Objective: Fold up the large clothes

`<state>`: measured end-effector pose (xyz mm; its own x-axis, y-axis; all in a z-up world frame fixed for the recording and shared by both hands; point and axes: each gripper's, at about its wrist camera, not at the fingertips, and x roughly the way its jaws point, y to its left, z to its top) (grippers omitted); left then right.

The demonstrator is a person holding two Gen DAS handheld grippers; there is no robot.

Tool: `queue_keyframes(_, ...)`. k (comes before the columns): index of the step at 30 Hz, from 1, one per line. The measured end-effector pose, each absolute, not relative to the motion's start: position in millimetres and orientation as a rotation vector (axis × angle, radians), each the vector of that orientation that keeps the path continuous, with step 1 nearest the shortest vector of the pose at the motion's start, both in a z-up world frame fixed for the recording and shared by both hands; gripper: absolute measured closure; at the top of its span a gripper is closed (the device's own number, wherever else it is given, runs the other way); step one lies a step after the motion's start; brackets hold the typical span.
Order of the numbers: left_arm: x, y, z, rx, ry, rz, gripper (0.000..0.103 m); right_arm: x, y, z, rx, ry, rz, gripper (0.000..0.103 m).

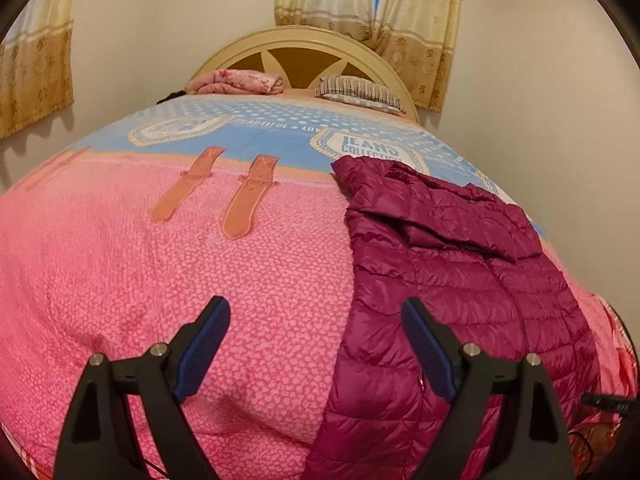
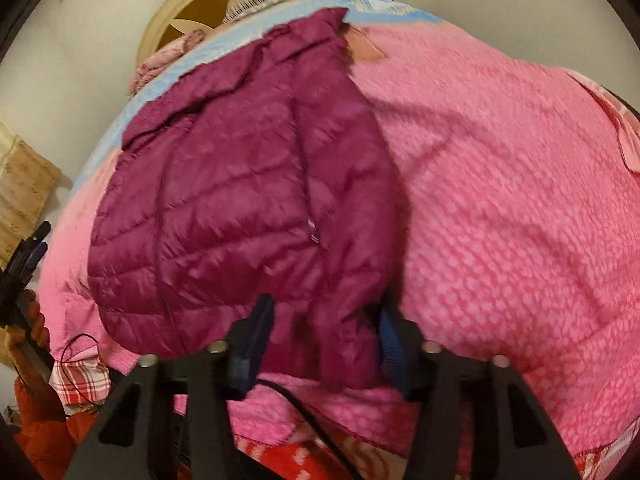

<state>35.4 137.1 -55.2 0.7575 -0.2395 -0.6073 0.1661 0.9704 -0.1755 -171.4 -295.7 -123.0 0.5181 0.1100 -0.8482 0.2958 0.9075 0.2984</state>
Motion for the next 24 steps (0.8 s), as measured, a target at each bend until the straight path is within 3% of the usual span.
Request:
queue_keyframes(5,39.8,137.6,-63.2,-0.141,0.708,-0.229,0.013,-178.4,-300.3,-126.5,0.433,1.065,-0.139,0.079)
queue_keyframes(7,39.1,135.5,-63.4,-0.134,0.707,-0.237,0.013,-173.9,-298.7,-126.0,0.428,1.088,-0.137,0.093)
queue_keyframes(17,46.0,137.9,-62.7,-0.1,0.694,-0.218,0.013,-104.8,-294.1,-58.5,0.59,0.95,0.13,0.096)
queue_keyframes(24,54.1,162.3,-57.8,-0.096,0.668,-0.193,0.013,-17.0,-318.7,-49.3,0.683,0.874,0.094,0.096)
